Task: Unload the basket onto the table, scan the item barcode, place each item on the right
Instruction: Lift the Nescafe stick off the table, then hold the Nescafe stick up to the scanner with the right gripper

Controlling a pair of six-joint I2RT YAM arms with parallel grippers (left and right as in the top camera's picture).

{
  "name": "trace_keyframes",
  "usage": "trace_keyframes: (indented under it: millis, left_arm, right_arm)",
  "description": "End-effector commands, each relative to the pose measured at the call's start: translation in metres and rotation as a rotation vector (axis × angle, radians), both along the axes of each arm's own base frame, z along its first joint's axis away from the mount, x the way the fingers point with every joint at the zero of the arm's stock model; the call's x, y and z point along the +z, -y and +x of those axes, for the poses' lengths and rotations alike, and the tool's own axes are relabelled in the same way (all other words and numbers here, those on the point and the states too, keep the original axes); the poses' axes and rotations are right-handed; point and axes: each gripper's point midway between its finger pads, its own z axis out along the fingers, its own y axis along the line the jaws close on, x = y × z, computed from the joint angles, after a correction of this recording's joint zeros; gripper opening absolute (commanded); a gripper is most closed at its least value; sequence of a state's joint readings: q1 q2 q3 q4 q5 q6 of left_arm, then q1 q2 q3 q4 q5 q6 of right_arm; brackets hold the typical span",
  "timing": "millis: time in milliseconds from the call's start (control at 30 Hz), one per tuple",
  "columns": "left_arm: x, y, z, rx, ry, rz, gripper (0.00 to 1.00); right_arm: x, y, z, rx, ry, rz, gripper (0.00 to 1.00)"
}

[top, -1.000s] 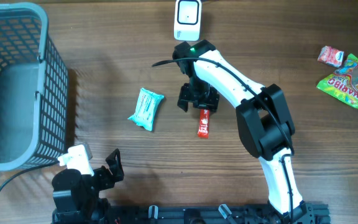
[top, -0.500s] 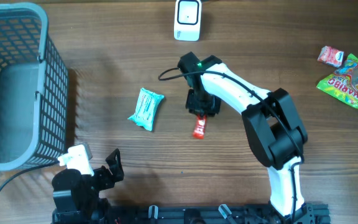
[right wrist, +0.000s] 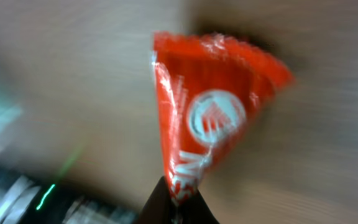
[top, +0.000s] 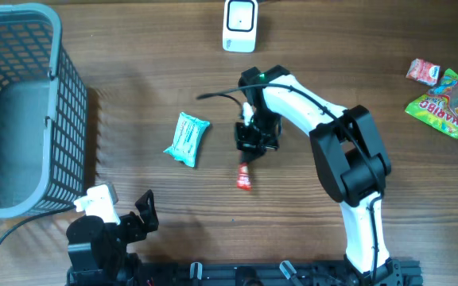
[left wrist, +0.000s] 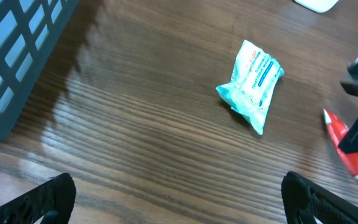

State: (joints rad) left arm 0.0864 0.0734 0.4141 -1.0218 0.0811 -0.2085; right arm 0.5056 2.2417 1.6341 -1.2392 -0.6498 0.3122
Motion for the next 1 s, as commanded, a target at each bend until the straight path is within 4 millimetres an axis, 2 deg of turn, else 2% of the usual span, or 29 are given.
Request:
trace_keyframes:
  millis: [0,167,200,367,500,567,633,733,833,900,967]
  left_arm:
    - [0.000,0.002,0.001,-0.002,0.008,-0.016,1.00]
    - [0.000,0.002,0.000,-0.001,0.007,-0.016,1.00]
    - [0.000,0.002,0.000,-0.001,0.007,-0.016,1.00]
    - [0.000,0.002,0.000,-0.001,0.007,-0.016,1.00]
    - [0.000,0.002,0.000,-0.001,0.007,-0.016,1.00]
    - [0.000,0.002,0.000,-0.001,0.007,-0.016,1.00]
    - [0.000,0.002,0.000,-0.001,0.007,-0.016,1.00]
    - [0.000,0.002,0.000,-0.001,0.007,-0.016,1.00]
    - [0.000,0.002,0.000,-0.001,0.007,-0.016,1.00]
    - [0.000,0.002,0.000,-0.001,0.007,-0.016,1.00]
    - [0.000,0.002,0.000,-0.001,0.007,-0.016,1.00]
  right_arm:
    - [0.108,-0.066,0.004,0.037,0.009,0.862,0.04]
    - [0.147,-0.073,0.023,0.026,0.143,1.188,0.05]
    - [0.147,-0.075,0.024,0.047,0.176,1.206,0.09]
    - [0.147,-0.086,0.043,0.227,0.456,1.354,0.09]
    - [0.156,-0.099,0.058,0.392,0.690,1.465,0.05]
    - [0.169,-0.111,0.064,0.440,0.707,1.483,0.05]
    - [0.188,-0.122,0.067,0.432,0.627,1.454,0.05]
    - [0.221,-0.135,0.060,0.462,0.583,1.432,0.05]
    - [0.265,-0.134,0.033,0.544,0.705,1.470,0.04]
    - [0.276,-0.127,0.024,0.537,0.725,1.474,0.05]
    - [0.273,-0.126,0.023,0.524,0.677,1.444,0.04]
